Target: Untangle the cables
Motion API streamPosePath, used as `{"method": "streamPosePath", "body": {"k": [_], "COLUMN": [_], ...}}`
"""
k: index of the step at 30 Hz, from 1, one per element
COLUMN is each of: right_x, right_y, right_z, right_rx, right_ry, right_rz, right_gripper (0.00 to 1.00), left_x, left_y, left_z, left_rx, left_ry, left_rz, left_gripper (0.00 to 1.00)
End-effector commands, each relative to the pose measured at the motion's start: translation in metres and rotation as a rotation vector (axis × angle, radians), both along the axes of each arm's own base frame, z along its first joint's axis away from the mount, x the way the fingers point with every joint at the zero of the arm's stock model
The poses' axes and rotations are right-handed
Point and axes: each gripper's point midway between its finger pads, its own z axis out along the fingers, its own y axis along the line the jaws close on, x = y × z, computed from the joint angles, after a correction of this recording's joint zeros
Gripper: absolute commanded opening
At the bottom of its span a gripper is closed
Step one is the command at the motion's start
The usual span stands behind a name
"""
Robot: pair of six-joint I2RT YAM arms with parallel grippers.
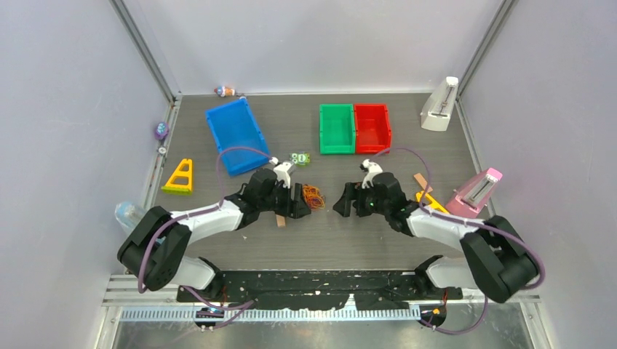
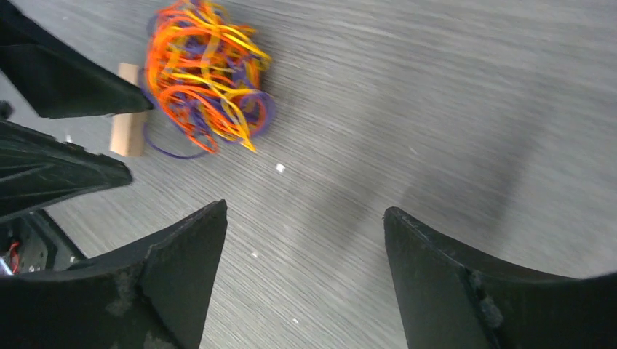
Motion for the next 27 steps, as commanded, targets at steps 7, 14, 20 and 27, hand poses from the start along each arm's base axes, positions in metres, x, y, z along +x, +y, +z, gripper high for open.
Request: {"method": "streamPosePath", "body": {"k": [7, 14, 20, 27], "right_x": [0.031, 0.04, 0.045, 0.043], "right_y": [0.075, 0.091, 0.098, 0.107], "right_z": [0.043, 0.027, 0.013, 0.013], "right_rx": [0.104, 0.098, 0.103, 0.122], "right_ry": [-0.169, -0.13, -0.088, -0.089], "right_rz": [0.188, 0.229, 0.219, 0.249], "right_gripper": [0.76, 0.67, 0.58, 0.15], "left_x": [0.029, 0.05, 0.058, 0.06], "left_y": [0.016, 0.011, 0.001, -0.013], "left_z": [0.018, 0.012, 0.007, -0.003], "left_rx": [-0.039, -0.048, -0.049, -0.05], "left_ry": [-0.049, 0.013, 0.049, 0.12], "left_rz": [0.074, 0.083, 0.049, -0.015], "left_gripper": [0.79, 0.79, 0.73, 0.46]}}
